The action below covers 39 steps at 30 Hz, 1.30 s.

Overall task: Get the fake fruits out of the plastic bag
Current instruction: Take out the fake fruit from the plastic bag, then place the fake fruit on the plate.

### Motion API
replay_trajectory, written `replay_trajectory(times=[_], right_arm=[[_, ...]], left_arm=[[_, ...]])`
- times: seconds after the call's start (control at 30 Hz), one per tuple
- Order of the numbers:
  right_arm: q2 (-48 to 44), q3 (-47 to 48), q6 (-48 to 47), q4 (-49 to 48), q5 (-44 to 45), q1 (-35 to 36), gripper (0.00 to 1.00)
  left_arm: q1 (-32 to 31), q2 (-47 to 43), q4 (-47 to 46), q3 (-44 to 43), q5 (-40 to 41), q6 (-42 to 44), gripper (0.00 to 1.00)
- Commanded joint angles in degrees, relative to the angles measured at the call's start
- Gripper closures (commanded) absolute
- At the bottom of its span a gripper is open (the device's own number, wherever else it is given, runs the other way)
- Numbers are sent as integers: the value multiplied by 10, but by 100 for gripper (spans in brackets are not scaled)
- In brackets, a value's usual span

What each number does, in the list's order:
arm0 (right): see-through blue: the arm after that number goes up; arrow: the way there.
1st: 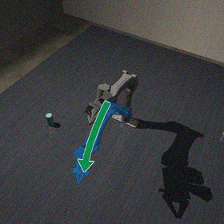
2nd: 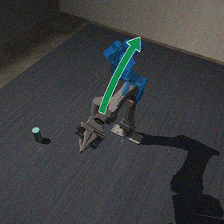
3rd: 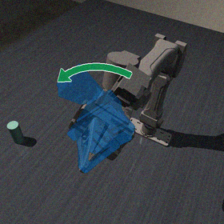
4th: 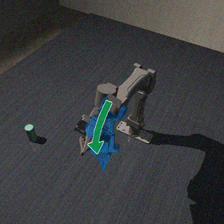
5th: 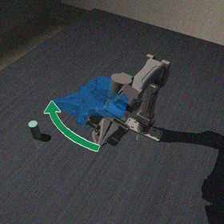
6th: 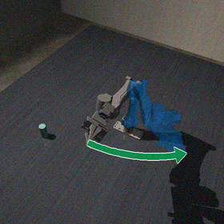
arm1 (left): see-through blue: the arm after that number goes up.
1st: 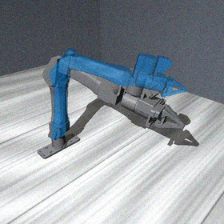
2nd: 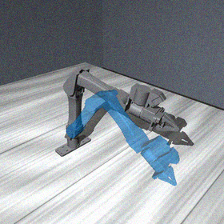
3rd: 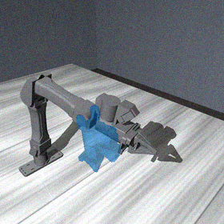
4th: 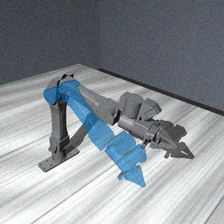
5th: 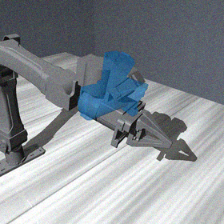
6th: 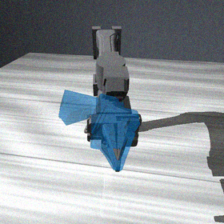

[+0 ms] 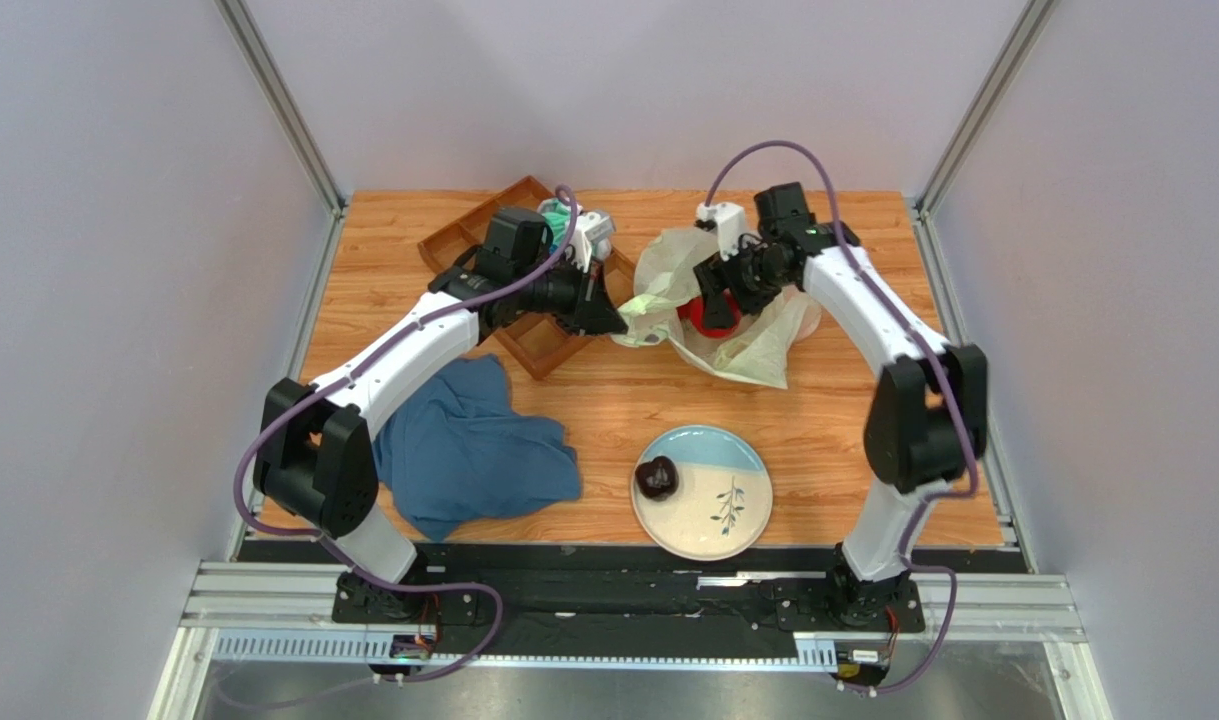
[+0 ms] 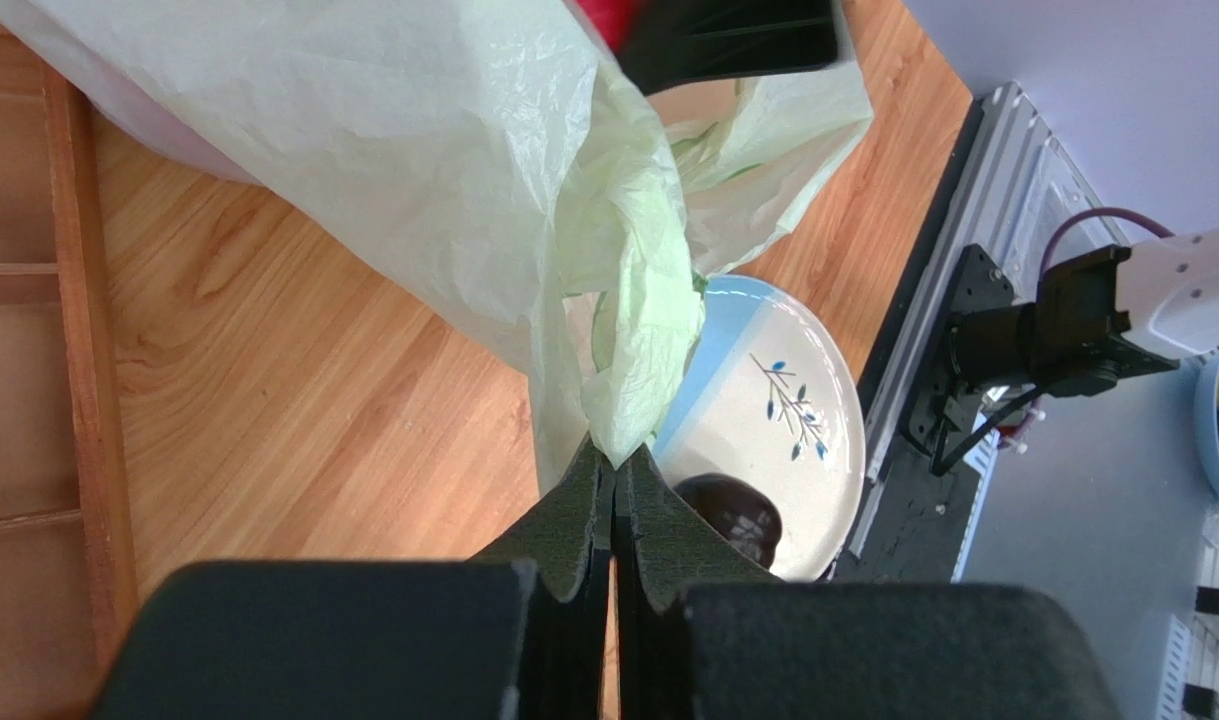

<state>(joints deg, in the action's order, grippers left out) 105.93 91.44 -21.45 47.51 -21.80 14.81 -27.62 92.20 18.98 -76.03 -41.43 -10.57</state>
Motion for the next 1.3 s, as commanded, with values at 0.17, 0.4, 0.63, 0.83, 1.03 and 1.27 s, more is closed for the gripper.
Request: replay_trajectory(times=[0.17, 0.4, 0.63, 0.83, 1.03, 1.27], right_arm=[[-280, -156, -131, 72, -147, 8, 47], [-340, -291, -250, 101, -121, 87, 49], [-273, -311, -206, 15, -85, 117, 50], [-192, -288, -212, -15, -89, 133, 50], [-124, -254, -203, 4, -95, 146, 49], [-85, -241, -204, 39, -86, 161, 38]], left_arm=[[-2, 4, -24, -14, -6, -2, 100], [-2, 3, -18, -22, -7, -13, 100], [-2, -26, -18, 6, -2, -2, 100], [-2, -54, -10, 35, 8, 19, 100], [-2, -41, 15, 19, 6, 50, 100], [-2, -35, 16, 7, 9, 56, 100]])
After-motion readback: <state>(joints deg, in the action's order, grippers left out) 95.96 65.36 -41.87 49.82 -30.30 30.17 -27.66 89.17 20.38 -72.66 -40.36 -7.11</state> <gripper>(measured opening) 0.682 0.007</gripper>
